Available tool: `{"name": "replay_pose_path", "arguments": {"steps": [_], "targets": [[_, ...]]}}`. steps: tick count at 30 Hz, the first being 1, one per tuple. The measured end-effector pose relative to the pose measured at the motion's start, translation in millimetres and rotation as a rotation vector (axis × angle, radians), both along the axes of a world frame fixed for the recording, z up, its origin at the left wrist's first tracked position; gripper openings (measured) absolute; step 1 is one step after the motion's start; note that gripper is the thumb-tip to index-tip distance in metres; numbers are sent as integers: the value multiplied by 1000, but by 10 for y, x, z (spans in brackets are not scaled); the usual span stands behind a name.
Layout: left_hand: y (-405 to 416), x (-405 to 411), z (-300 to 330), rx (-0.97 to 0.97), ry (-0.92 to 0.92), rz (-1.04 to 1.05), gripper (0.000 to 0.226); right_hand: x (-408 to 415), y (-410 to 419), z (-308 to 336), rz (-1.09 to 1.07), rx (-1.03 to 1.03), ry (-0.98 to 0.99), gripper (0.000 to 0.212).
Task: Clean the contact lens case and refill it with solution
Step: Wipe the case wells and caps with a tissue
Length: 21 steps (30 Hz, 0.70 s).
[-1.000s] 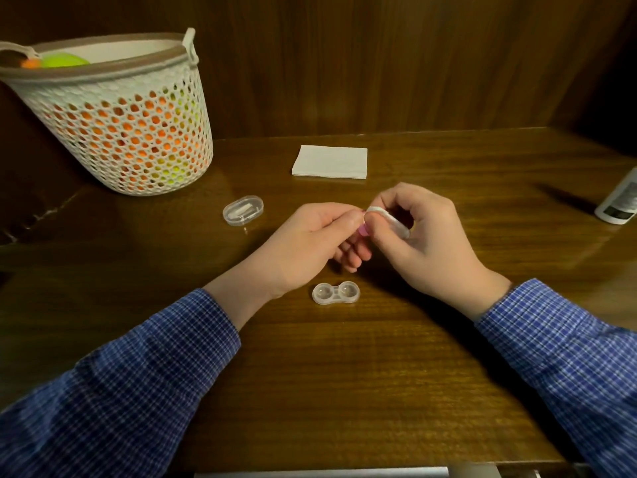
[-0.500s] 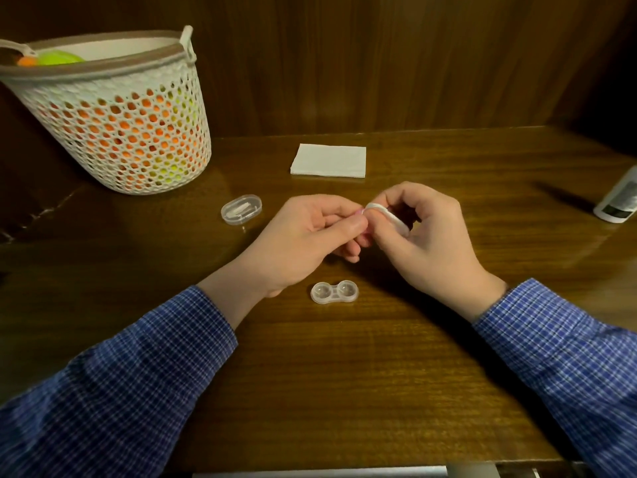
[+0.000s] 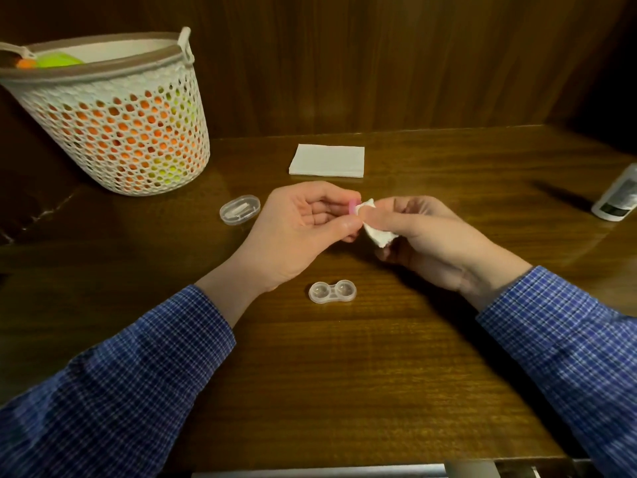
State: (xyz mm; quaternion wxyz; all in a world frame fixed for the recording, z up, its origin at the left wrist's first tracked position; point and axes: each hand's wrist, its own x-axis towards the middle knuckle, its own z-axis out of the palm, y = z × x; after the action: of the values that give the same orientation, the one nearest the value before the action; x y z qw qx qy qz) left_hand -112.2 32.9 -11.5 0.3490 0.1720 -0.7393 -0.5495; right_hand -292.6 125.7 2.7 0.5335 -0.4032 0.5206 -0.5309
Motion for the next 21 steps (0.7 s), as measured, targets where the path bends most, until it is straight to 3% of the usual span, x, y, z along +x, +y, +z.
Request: {"name": "replay_pose_path", "arguments": {"steps": [2, 4, 9, 15, 17, 21], "targets": [[-16, -2, 8, 59, 14, -27, 31, -42, -12, -4, 72, 15, -128, 20], [-31, 11, 21, 107, 19, -54, 31, -61, -25, -28, 90, -37, -97, 11], [-94, 85, 61, 209, -157, -192, 28, -87, 7, -48, 108, -297, 245, 13], [-106, 133, 97, 402, -280, -362, 24, -49, 43, -51, 60, -415, 520, 26], [-96, 121, 110, 365, -229, -342, 24, -16, 37, -60, 38, -390, 416, 26], [-52, 73, 130, 135, -59, -171, 27, 65, -3, -77, 66, -112, -114, 15]]}}
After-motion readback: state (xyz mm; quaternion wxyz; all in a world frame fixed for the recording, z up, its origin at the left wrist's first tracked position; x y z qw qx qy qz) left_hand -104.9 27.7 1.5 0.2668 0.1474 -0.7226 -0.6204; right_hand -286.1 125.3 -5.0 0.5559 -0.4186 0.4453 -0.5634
